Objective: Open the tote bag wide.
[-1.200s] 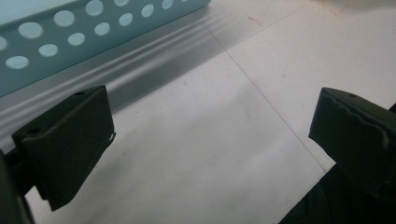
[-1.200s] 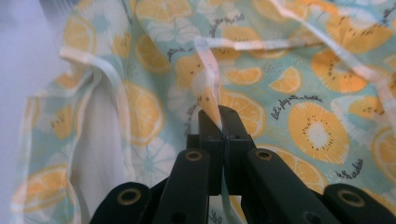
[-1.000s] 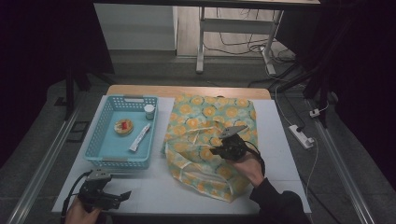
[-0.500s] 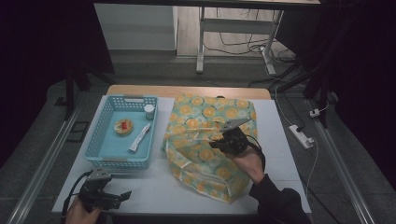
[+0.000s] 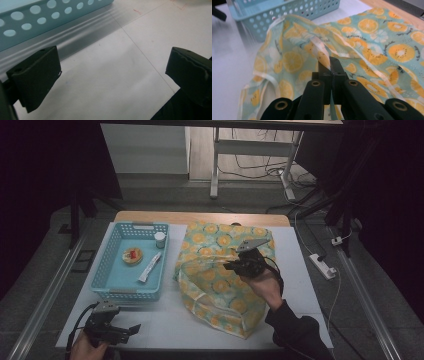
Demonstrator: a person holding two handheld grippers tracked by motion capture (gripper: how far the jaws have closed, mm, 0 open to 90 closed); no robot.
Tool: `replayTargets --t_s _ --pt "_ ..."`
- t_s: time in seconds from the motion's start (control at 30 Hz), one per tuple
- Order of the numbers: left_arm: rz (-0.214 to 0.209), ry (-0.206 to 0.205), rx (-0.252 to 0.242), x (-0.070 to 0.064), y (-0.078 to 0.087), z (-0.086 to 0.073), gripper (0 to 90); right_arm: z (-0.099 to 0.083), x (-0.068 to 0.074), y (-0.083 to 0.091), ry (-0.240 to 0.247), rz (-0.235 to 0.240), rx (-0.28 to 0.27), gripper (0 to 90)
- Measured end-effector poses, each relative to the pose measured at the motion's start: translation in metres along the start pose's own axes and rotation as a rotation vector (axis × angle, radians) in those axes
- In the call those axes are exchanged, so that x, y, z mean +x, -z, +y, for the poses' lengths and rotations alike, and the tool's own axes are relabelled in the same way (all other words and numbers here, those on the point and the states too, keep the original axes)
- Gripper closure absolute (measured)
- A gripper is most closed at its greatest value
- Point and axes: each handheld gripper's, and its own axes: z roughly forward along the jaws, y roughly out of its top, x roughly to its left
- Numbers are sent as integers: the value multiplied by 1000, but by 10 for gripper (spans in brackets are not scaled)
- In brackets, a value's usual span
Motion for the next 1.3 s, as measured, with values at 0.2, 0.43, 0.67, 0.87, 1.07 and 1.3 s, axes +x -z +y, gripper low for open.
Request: replayTargets --t_s 0.2,0.43,0.67,0.87,1.07,1.3 --pt "3 -1 -3 0 0 0 1 9 -4 5 -10 15 -29 896" --pt "0 0 -3 0 0 0 0 23 -7 14 -10 8 -53 896" --pt "-3 2 -4 1 0 0 1 33 -7 18 11 -2 -66 896" --pt "-1 5 -1 1 0 0 0 43 -7 19 19 -12 -83 896" --pt "-2 11 -8 1 1 0 0 48 -7 20 16 -26 -98 896" --pt "-4 16 -15 2 1 -1 0 44 -8 17 19 -22 -93 896"
